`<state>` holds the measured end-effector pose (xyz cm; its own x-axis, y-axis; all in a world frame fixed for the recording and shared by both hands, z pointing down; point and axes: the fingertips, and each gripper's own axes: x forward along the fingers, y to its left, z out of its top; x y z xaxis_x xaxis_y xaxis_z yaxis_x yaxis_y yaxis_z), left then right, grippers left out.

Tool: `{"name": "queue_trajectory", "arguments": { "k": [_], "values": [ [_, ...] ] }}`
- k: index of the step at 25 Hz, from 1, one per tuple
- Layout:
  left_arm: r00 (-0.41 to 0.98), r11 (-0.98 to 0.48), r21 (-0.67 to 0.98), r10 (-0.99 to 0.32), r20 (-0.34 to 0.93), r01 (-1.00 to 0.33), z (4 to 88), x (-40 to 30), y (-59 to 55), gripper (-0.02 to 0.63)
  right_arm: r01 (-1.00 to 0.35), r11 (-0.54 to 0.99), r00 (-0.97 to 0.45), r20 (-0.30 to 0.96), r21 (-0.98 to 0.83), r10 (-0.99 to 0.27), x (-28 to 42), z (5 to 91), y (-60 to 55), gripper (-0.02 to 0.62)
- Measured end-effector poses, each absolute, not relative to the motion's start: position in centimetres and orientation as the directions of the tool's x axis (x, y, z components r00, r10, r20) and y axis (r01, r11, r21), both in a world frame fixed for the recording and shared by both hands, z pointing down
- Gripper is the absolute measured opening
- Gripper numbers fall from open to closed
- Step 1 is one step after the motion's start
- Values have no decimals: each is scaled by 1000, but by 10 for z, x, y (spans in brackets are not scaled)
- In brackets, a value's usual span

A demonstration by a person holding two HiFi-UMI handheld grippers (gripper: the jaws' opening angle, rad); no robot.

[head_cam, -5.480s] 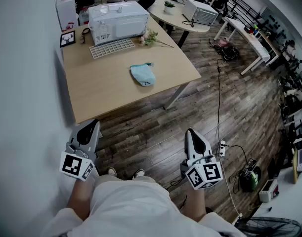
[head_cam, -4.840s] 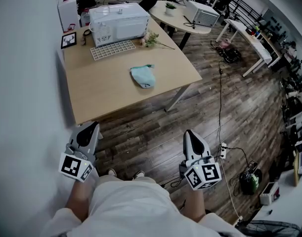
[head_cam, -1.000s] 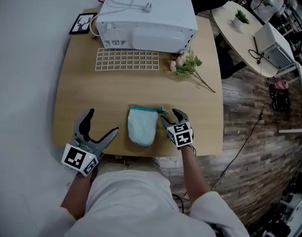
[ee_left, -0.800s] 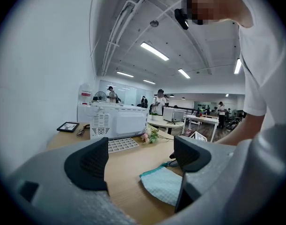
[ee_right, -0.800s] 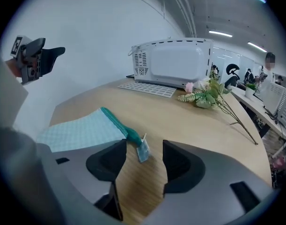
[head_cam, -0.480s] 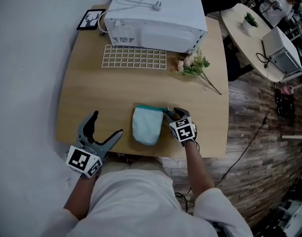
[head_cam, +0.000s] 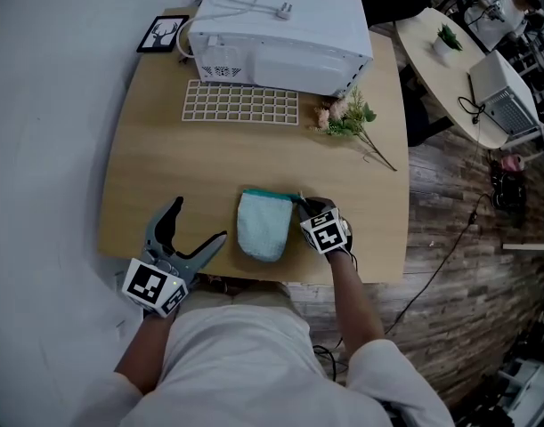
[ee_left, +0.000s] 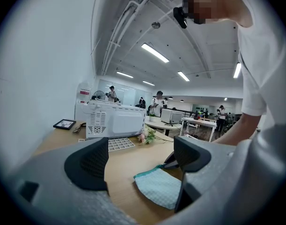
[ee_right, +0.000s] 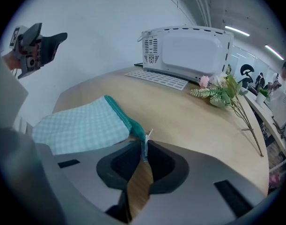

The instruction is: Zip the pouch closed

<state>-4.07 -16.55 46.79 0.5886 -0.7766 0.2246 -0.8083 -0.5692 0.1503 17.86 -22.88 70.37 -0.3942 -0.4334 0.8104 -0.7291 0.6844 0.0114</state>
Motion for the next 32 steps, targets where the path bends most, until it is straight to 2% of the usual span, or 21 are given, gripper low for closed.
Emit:
{"name": "queue_trajectory", "arguments": {
  "k": [9,14,22,28,32],
  "values": [
    [603,-581,161,-768,218,-798,467,-46,-164,433,-674,725,-386,770,140,-507,170,664,-231,25],
    [624,-600,171,-757,196,-782,461,-42,-167,433,-583,766,-447,679,272,-582,151,611,-230,25],
    [694,-665,202,-706,143,-719,447,-25,-173,432,-492,789,-599,515,368,-613,106,517,-207,24],
    [752,-726,210,-652,95,-655,432,-11,-175,390,-373,786,-671,443,492,-595,90,459,-189,23],
    [802,-779,204,-594,59,-593,419,2,-176,358,-361,770,-705,387,526,-595,92,426,-184,20]
  ]
}}
